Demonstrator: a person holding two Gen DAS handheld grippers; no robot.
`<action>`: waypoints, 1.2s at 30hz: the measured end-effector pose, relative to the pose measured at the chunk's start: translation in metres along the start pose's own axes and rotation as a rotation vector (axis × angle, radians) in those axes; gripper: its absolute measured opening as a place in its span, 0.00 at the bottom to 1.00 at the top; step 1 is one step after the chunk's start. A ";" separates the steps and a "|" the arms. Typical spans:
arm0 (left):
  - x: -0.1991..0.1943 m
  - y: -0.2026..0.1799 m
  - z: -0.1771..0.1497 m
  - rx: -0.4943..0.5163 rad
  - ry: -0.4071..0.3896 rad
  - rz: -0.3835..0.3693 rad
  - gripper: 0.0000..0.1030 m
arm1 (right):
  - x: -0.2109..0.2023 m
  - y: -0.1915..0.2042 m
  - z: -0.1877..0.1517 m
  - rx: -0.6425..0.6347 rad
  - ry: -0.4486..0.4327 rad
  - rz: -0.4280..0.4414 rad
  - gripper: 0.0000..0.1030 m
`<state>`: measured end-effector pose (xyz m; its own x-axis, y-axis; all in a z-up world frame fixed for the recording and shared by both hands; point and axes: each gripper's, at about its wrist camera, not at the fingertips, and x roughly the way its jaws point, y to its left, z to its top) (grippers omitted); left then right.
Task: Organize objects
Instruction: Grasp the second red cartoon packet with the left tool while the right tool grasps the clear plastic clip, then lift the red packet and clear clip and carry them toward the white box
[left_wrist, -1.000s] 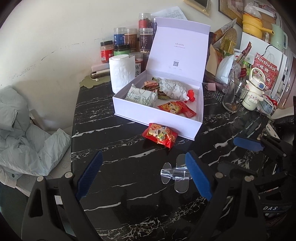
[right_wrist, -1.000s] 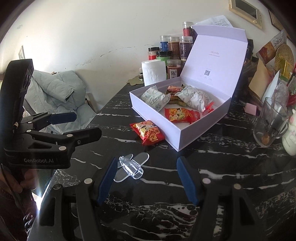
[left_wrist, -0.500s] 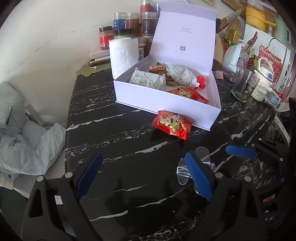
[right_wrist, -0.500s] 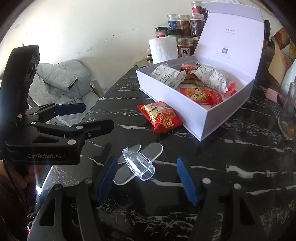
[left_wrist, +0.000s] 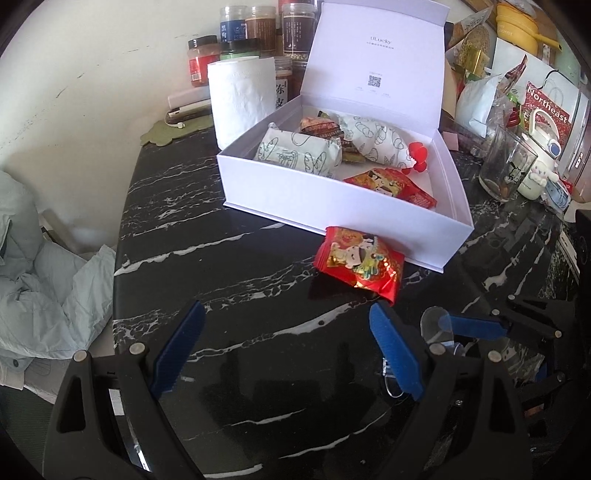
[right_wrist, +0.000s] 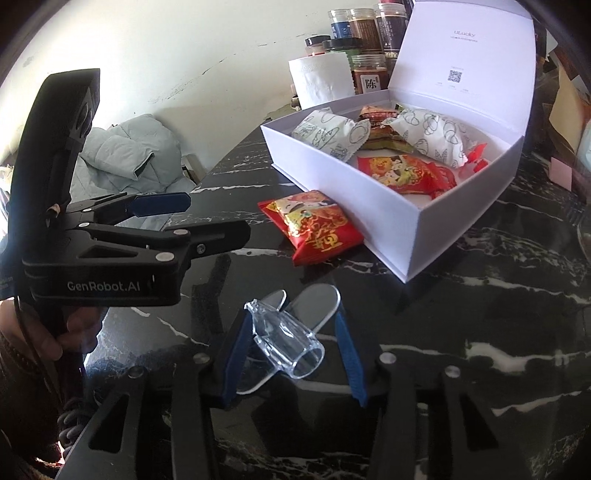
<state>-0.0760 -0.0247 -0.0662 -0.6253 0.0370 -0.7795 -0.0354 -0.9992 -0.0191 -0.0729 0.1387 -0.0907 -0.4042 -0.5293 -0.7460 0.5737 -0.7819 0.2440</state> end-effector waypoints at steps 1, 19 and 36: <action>0.002 -0.003 0.003 0.005 0.001 -0.009 0.88 | -0.001 -0.004 -0.001 0.002 -0.001 -0.014 0.45; 0.065 -0.050 0.024 0.040 0.028 -0.072 0.88 | -0.019 -0.035 -0.018 0.021 0.007 -0.189 0.93; 0.059 -0.063 0.018 0.084 0.019 -0.059 0.70 | -0.025 -0.042 -0.020 0.079 -0.037 -0.211 0.41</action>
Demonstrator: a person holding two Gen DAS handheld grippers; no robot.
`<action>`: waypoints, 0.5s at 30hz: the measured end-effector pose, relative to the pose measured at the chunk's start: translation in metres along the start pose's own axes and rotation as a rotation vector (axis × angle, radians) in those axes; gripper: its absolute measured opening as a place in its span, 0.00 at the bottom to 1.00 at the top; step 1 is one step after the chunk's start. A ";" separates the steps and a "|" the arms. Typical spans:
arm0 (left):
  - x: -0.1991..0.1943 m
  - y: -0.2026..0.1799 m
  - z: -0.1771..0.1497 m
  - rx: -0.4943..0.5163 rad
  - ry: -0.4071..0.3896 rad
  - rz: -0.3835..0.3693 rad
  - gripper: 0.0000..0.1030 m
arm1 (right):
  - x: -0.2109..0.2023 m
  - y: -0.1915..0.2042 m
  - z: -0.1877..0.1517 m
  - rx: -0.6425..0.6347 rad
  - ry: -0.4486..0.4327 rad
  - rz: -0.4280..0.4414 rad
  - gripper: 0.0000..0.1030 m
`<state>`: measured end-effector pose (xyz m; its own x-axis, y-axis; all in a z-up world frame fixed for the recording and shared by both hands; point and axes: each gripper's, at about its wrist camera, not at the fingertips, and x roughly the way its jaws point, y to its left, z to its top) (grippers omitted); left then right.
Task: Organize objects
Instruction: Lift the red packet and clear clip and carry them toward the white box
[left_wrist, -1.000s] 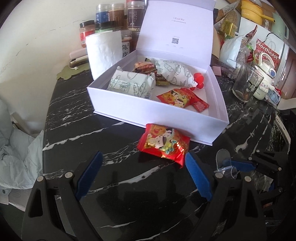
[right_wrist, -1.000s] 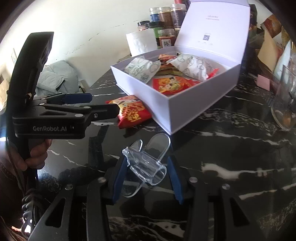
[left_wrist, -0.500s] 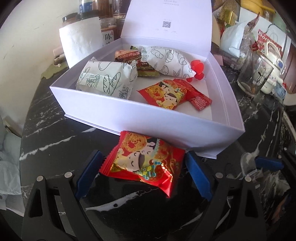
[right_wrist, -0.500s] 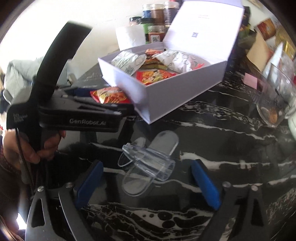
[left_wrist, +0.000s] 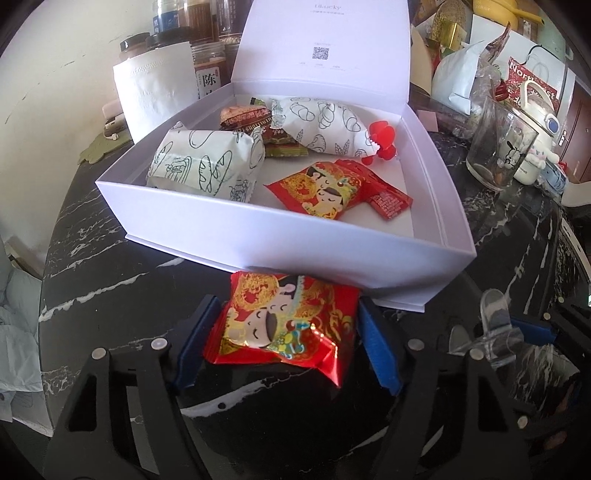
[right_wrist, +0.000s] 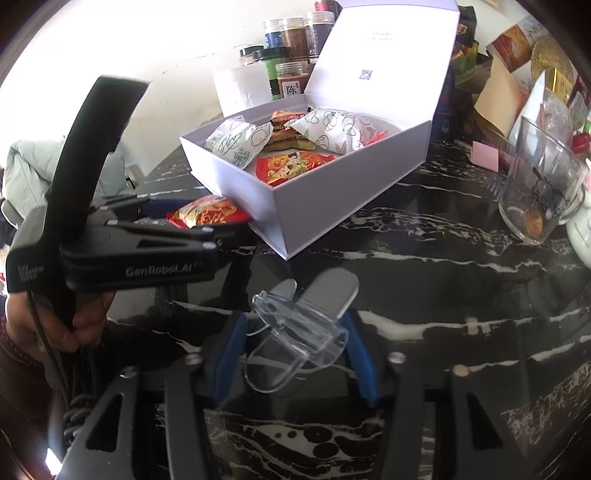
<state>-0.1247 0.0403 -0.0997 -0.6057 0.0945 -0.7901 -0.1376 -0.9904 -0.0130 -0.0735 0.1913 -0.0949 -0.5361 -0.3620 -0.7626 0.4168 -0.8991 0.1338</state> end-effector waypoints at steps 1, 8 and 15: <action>-0.002 -0.001 -0.002 0.001 -0.001 -0.002 0.69 | 0.000 -0.002 0.000 0.012 -0.002 0.005 0.40; -0.008 -0.014 -0.008 0.024 0.000 -0.021 0.68 | -0.007 -0.006 -0.009 0.041 -0.013 0.020 0.40; -0.018 -0.027 -0.020 0.032 0.001 -0.027 0.69 | -0.026 -0.012 -0.032 0.057 -0.065 -0.039 0.40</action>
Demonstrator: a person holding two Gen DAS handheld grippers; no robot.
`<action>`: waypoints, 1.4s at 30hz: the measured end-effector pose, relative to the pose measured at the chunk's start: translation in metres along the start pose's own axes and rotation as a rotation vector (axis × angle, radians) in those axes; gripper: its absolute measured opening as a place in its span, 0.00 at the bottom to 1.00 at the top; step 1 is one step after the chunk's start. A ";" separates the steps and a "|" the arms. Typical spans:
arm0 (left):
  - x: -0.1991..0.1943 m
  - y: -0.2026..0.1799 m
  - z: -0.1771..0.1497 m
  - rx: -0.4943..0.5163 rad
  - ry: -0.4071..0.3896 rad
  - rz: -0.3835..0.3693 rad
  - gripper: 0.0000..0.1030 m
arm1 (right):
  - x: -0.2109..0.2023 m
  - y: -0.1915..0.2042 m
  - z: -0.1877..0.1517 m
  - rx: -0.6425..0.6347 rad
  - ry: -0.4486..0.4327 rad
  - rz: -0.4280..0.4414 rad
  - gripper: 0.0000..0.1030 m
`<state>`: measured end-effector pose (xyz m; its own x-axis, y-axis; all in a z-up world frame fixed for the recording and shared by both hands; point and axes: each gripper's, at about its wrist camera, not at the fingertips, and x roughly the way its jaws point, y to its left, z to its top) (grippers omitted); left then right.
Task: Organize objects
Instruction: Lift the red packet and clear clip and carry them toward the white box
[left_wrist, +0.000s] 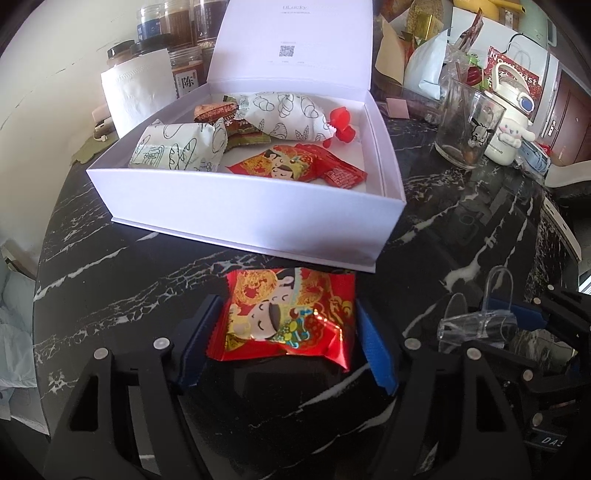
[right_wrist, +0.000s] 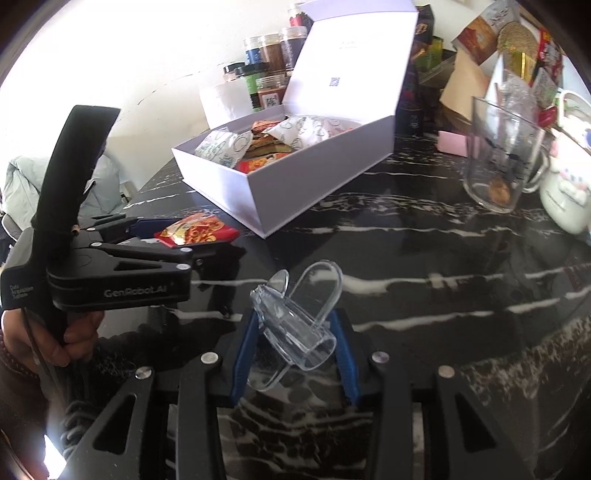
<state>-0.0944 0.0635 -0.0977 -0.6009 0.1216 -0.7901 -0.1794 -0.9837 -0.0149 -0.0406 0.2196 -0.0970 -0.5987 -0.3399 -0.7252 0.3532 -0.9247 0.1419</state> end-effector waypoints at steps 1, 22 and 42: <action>-0.002 -0.002 -0.002 0.002 0.000 -0.002 0.69 | -0.002 -0.002 -0.002 0.005 -0.005 -0.005 0.40; -0.016 -0.015 -0.022 -0.077 0.026 0.023 0.83 | -0.004 -0.001 -0.007 -0.020 -0.005 0.022 0.77; 0.002 -0.019 -0.003 0.041 0.015 -0.037 0.81 | -0.003 0.001 -0.006 -0.030 -0.016 0.006 0.54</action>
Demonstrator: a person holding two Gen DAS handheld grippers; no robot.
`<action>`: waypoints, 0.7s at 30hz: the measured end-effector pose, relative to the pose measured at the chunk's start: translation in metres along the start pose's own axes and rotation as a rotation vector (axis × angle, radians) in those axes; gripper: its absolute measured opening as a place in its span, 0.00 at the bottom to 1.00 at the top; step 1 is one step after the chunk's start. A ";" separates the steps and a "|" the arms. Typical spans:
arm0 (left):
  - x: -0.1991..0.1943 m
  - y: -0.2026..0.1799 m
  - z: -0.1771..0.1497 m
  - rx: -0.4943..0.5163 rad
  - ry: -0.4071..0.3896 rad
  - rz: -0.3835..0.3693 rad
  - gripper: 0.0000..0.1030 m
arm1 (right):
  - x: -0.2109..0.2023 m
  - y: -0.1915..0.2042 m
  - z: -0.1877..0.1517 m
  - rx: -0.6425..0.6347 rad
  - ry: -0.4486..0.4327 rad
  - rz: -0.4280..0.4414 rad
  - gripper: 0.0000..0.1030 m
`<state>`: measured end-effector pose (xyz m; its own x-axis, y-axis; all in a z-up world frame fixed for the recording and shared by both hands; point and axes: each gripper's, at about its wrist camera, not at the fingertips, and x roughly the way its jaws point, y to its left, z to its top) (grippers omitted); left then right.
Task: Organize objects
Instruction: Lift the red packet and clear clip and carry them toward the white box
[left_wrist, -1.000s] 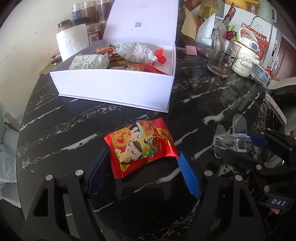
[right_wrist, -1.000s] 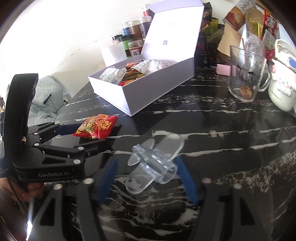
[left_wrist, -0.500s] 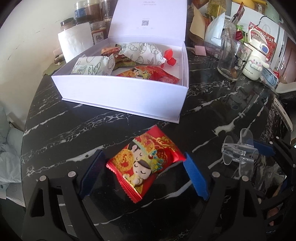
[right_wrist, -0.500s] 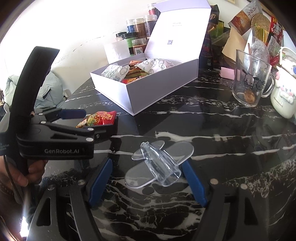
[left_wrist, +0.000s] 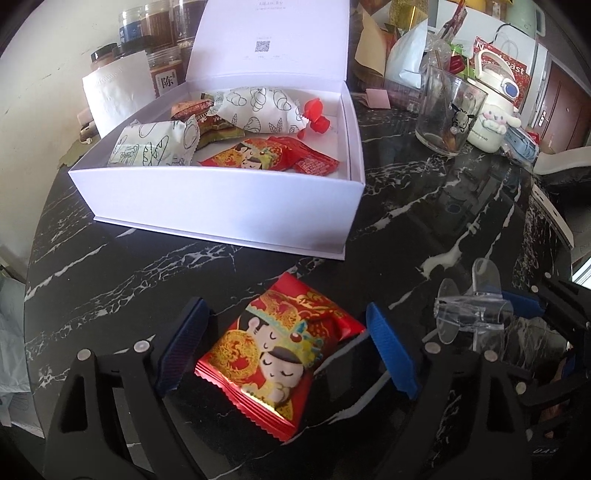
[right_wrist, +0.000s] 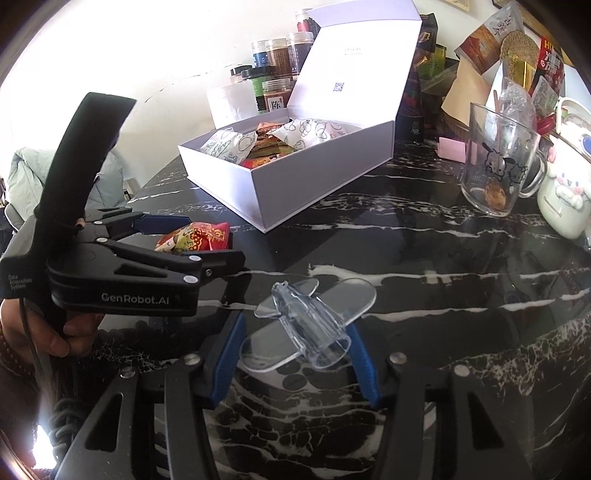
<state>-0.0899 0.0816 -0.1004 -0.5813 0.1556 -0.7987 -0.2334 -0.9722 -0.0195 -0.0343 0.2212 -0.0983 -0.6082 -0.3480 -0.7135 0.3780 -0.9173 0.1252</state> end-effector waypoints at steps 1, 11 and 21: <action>-0.001 -0.001 0.000 0.003 -0.005 -0.002 0.76 | 0.000 0.000 0.000 0.002 0.000 0.001 0.54; -0.008 0.006 -0.004 -0.034 -0.032 -0.049 0.58 | 0.001 -0.001 0.000 0.010 -0.003 0.008 0.54; -0.019 0.012 -0.015 -0.106 -0.035 -0.057 0.54 | 0.000 -0.012 0.002 0.070 -0.008 0.046 0.54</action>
<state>-0.0697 0.0646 -0.0942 -0.5965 0.2149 -0.7733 -0.1842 -0.9744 -0.1288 -0.0406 0.2321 -0.0986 -0.5967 -0.3914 -0.7005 0.3560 -0.9115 0.2061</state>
